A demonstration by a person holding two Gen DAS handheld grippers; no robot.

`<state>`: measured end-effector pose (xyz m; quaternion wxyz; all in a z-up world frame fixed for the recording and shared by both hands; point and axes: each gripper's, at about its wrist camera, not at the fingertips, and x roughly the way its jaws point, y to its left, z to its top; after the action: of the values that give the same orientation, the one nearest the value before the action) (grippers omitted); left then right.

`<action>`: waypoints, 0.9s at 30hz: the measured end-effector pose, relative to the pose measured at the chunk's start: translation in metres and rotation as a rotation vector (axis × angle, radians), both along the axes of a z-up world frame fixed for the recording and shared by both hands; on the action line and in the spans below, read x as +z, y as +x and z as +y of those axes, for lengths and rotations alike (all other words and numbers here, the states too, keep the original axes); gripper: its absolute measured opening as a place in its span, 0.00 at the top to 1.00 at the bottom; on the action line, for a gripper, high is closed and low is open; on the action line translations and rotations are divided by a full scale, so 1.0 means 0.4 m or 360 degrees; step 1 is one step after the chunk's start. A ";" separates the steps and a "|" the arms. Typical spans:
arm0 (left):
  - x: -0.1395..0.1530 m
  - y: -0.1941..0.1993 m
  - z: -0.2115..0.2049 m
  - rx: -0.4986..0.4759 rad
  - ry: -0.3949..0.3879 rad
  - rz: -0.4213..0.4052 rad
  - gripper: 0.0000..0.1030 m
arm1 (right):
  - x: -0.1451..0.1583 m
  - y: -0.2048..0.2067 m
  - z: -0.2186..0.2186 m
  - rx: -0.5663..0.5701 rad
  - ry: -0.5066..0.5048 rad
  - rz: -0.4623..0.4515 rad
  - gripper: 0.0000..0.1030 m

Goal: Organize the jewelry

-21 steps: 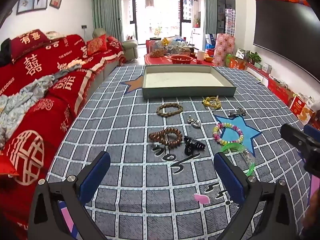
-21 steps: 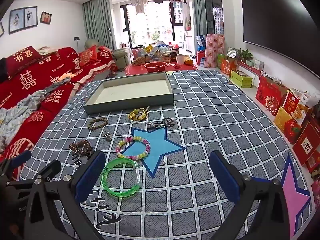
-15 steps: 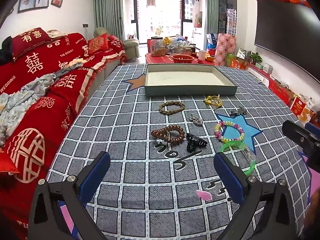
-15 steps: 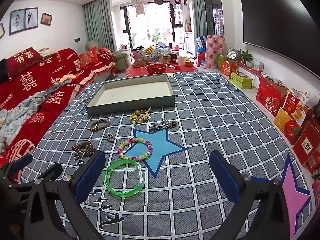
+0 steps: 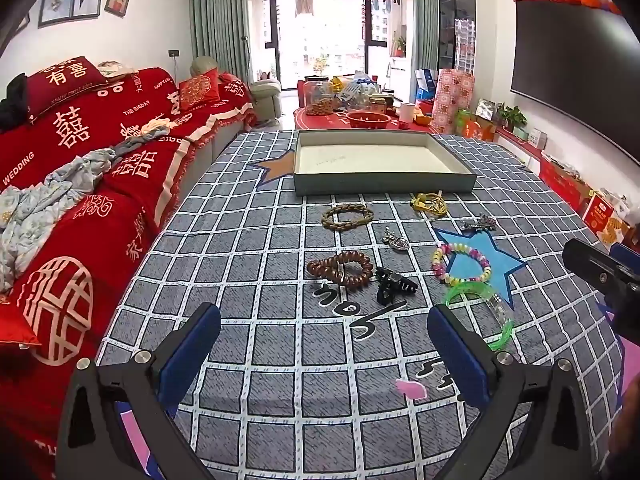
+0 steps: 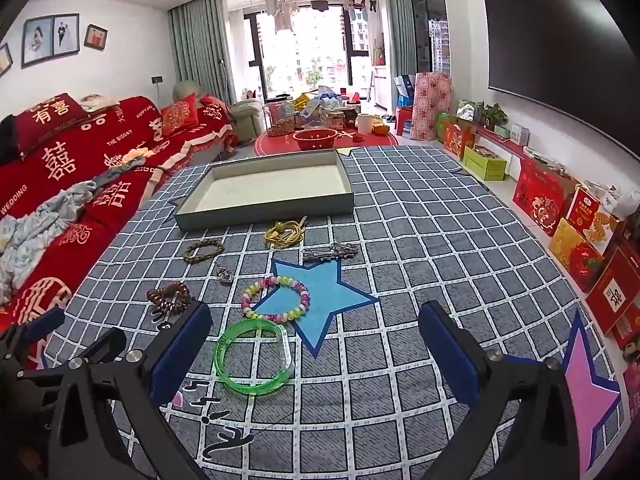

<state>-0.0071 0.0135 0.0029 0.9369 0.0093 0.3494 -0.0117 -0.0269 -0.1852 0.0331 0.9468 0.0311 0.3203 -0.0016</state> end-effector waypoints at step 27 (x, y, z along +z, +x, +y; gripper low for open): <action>-0.011 0.003 0.003 0.0006 -0.0004 -0.0001 0.00 | -0.004 0.008 0.009 0.0005 0.0010 0.0000 0.00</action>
<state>-0.0058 0.0147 -0.0016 0.9370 0.0076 0.3491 -0.0103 -0.0236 -0.1817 0.0317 0.9467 0.0335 0.3203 0.0007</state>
